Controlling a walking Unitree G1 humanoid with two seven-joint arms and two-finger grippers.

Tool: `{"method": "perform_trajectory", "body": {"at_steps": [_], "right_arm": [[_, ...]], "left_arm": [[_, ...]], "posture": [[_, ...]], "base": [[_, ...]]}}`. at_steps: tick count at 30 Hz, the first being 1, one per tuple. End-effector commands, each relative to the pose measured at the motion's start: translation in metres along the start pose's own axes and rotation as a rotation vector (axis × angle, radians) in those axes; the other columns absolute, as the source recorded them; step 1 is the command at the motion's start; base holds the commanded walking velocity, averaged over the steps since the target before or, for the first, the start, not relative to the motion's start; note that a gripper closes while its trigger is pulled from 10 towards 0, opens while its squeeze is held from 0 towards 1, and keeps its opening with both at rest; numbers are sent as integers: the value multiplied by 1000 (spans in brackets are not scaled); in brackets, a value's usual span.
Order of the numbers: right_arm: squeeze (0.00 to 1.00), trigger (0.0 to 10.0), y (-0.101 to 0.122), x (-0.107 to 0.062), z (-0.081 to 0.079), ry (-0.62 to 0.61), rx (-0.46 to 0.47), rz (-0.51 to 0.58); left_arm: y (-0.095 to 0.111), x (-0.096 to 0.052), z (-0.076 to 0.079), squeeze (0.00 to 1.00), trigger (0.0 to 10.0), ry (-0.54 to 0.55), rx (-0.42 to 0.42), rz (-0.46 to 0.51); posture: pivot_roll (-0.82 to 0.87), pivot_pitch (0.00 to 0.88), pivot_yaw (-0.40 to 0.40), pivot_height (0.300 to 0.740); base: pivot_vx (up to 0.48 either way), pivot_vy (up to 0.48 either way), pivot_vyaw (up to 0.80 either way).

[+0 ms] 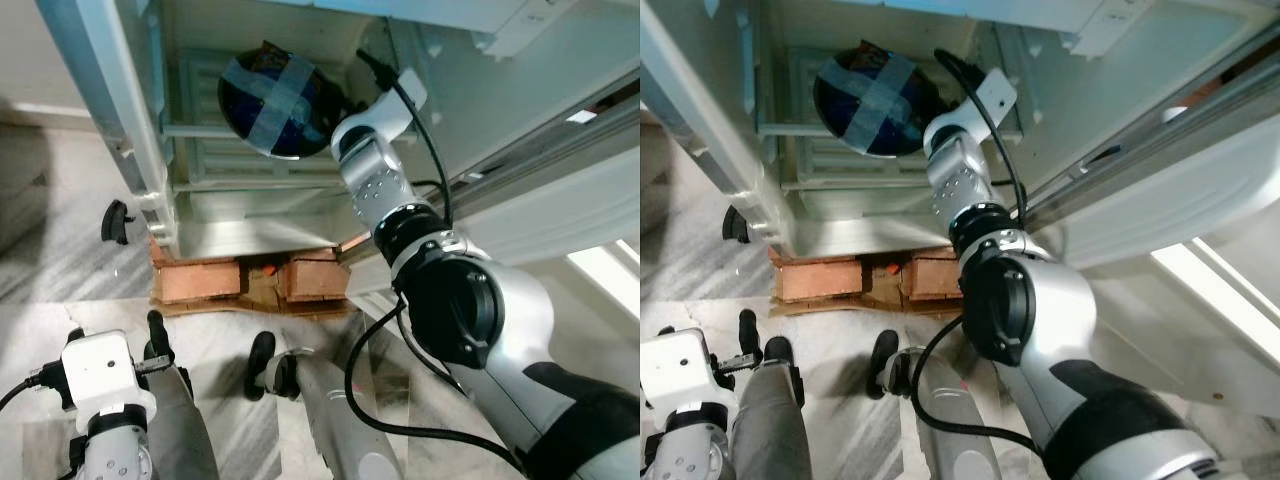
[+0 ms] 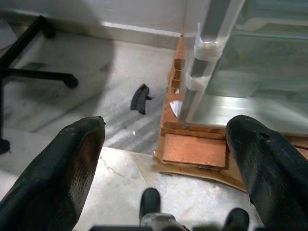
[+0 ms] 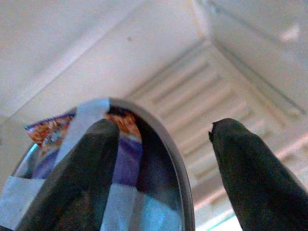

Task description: Restocking fridge

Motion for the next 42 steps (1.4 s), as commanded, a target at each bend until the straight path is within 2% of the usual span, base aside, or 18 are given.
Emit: {"method": "perform_trajectory", "body": {"at_steps": [1, 5, 8, 9, 10, 11, 12, 13, 14, 15, 16, 28, 29, 34, 37, 38, 39, 42], "right_arm": [[1000, 10000, 6, 1, 11, -16, -24, 4], [1000, 10000, 18, 2, 20, -15, -61, 30], [1000, 10000, 20, 2, 26, -30, -135, 34], [980, 10000, 18, 2, 32, -58, -190, 25], [922, 10000, 16, 1, 35, -62, -173, 22], [922, 10000, 16, 1, 35, -62, -173, 22], [698, 10000, 14, 1, 36, -59, -174, 19], [306, 10000, 12, 1, 37, -60, -186, 16], [306, 10000, 11, 0, 38, -61, -196, 13], [35, 10000, 9, 0, 38, -56, -201, 12], [0, 10000, 8, 0, 38, -51, -201, 13], [0, 10000, 3, -3, 49, -50, -257, 33], [0, 10000, 1, -5, 56, -44, -326, 35], [0, 10000, -6, -7, 66, -36, -404, 9], [0, 10000, -3, -9, 79, -27, -505, -11], [0, 10000, -3, -9, 79, -27, -505, -11], [0, 10000, -1, -9, 82, -9, -573, -22], [0, 10000, -2, -10, 85, 10, -638, -39]], "left_arm": [[-9, 1, 0, 0, 10000, 8, -14, -31], [-7, 8, 4, 0, 10000, -1, -17, -12], [-8, 11, 4, 0, 10000, -3, -18, -7], [-7, 12, 4, 0, 10000, -4, -17, -3], [-7, 13, 4, 0, 10000, -4, -16, 1], [-7, 13, 4, 0, 10000, -4, -16, 1], [-6, 15, 4, 0, 10000, -4, -16, 5], [-6, 16, 4, 0, 10000, -3, -16, 8], [-5, 16, 4, 0, 10000, -3, -15, 10], [-5, 17, 3, 0, 10000, -2, -15, 13], [-4, 18, 3, 0, 10000, -2, -15, 15], [-3, 25, 4, 0, 10000, -19, -5, 28], [-2, 28, 4, 0, 10000, -19, -6, 35], [-2, 28, 4, 0, 10000, -21, -7, 38], [-2, 30, 6, 0, 10000, -31, -8, 39], [-2, 30, 6, 0, 10000, -31, -8, 39], [-2, 31, 6, 0, 10000, -34, -7, 41], [-2, 32, 6, 0, 10000, -36, -6, 42]], "posture": [[326, 406, -351, 740], [322, 384, -349, 740], [325, 368, -344, 740], [329, 359, -344, 740], [332, 357, -343, 740], [332, 357, -343, 740], [339, 350, -340, 740], [340, 349, -340, 740], [340, 349, -340, 740], [343, 345, -337, 740], [345, 343, -335, 740], [346, 318, -314, 740], [339, 313, -314, 740], [336, 310, -313, 740], [325, 310, -306, 740], [325, 310, -306, 740], [321, 310, -302, 740], [316, 307, -301, 740]], "base": [[0, 0, 0], [0, 0, 0], [0, 0, 0], [0, 0, 0], [0, 0, 0], [0, 0, 0], [0, 0, 0], [0, 0, 0], [0, 0, 0], [0, 0, 0], [0, 0, 0], [0, 0, 0], [0, 0, 0], [0, 0, 0], [0, 0, 0], [0, 0, 0], [0, 0, 0], [0, 0, 0]]}}
Point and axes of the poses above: a point about 5 cm out from each wrist's last joint towards the gripper, its own x axis pointing out of the wrist towards the gripper, its own y axis along the axis of the wrist's last joint, z = x × y, the point moved 5 cm from there along x, pointing out of the wrist towards the gripper, and after that the axes turned 12 degrees about -x, right-handed, at the moved point
